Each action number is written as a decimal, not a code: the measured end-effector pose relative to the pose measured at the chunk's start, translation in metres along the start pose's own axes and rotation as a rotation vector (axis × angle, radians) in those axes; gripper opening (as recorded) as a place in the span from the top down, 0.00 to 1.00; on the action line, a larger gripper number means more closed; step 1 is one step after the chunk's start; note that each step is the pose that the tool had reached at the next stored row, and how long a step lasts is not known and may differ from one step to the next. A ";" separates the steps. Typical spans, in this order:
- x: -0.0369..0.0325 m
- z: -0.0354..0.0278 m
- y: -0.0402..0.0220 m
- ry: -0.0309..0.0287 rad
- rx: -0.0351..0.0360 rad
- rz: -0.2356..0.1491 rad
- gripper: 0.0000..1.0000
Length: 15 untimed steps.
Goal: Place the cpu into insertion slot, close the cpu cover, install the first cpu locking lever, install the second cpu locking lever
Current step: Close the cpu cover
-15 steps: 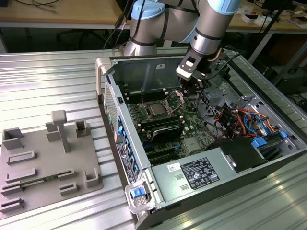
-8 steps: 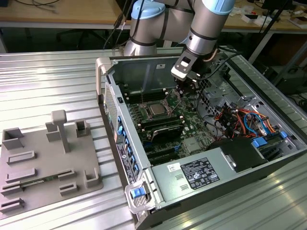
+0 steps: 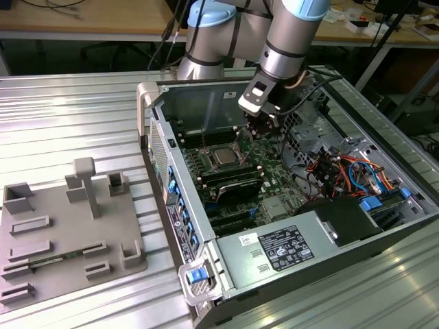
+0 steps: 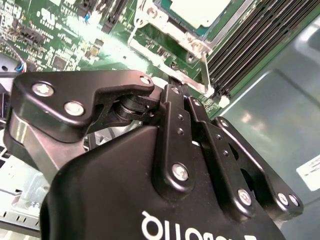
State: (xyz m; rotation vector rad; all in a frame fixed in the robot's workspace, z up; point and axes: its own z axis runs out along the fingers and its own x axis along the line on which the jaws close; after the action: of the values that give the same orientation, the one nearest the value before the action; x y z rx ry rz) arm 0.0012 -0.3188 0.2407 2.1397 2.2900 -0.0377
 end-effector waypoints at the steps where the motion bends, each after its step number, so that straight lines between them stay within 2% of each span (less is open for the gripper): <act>1: 0.0001 0.0002 -0.0013 0.0000 0.0001 0.000 0.89; 13: 0.0014 0.0031 -0.0203 0.0005 0.0043 0.000 0.89; 15: 0.0021 0.0053 -0.0294 0.0005 0.0045 0.000 0.89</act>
State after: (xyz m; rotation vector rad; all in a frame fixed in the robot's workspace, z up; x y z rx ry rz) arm -0.0283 -0.3188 0.2357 2.1419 2.2925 -0.0424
